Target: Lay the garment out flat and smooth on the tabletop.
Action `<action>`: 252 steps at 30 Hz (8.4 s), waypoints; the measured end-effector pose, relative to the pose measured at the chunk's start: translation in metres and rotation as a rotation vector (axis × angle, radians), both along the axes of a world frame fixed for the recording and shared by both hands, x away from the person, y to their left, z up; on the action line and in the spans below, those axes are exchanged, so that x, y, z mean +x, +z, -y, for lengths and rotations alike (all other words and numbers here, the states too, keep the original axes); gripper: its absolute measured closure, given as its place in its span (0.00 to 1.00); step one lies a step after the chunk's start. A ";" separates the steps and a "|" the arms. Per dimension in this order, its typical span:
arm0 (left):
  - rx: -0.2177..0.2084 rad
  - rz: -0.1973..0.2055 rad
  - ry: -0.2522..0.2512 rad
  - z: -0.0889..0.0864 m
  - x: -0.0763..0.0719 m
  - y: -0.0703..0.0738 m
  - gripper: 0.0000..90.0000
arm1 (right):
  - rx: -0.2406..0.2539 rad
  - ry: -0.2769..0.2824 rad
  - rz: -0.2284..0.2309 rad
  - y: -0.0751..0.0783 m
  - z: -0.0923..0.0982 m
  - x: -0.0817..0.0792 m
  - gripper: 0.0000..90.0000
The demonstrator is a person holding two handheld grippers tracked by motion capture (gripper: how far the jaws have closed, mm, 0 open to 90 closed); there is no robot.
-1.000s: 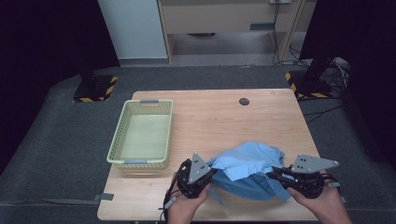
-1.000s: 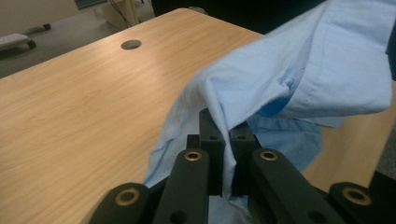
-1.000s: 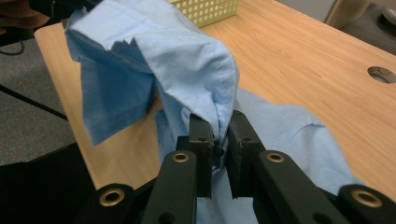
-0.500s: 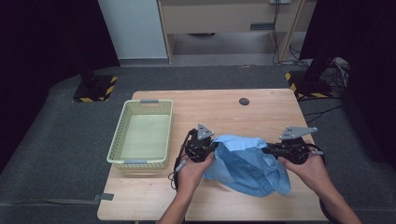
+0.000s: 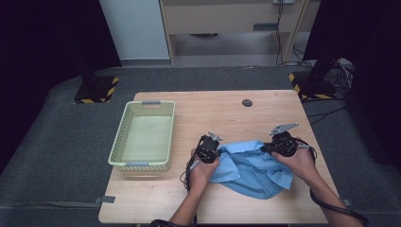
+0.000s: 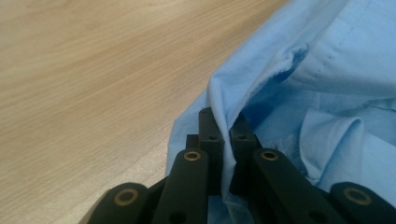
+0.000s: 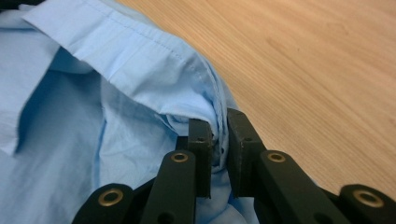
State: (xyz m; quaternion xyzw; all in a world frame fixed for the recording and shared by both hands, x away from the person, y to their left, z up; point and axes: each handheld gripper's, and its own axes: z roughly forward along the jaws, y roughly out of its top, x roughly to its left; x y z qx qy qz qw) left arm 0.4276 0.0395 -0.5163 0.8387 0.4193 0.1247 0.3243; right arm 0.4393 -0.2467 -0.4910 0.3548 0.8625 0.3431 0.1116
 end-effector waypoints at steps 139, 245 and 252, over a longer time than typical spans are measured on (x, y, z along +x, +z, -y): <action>0.069 0.154 0.011 -0.018 -0.084 0.005 0.34 | -0.184 -0.075 0.028 -0.018 0.051 -0.097 0.69; -0.093 0.201 0.097 -0.052 -0.072 0.038 0.99 | -0.111 -0.286 -0.018 -0.014 0.123 -0.093 1.00; -0.118 0.175 0.099 -0.056 -0.071 0.035 0.99 | -0.099 -0.265 -0.016 -0.016 0.123 -0.095 0.99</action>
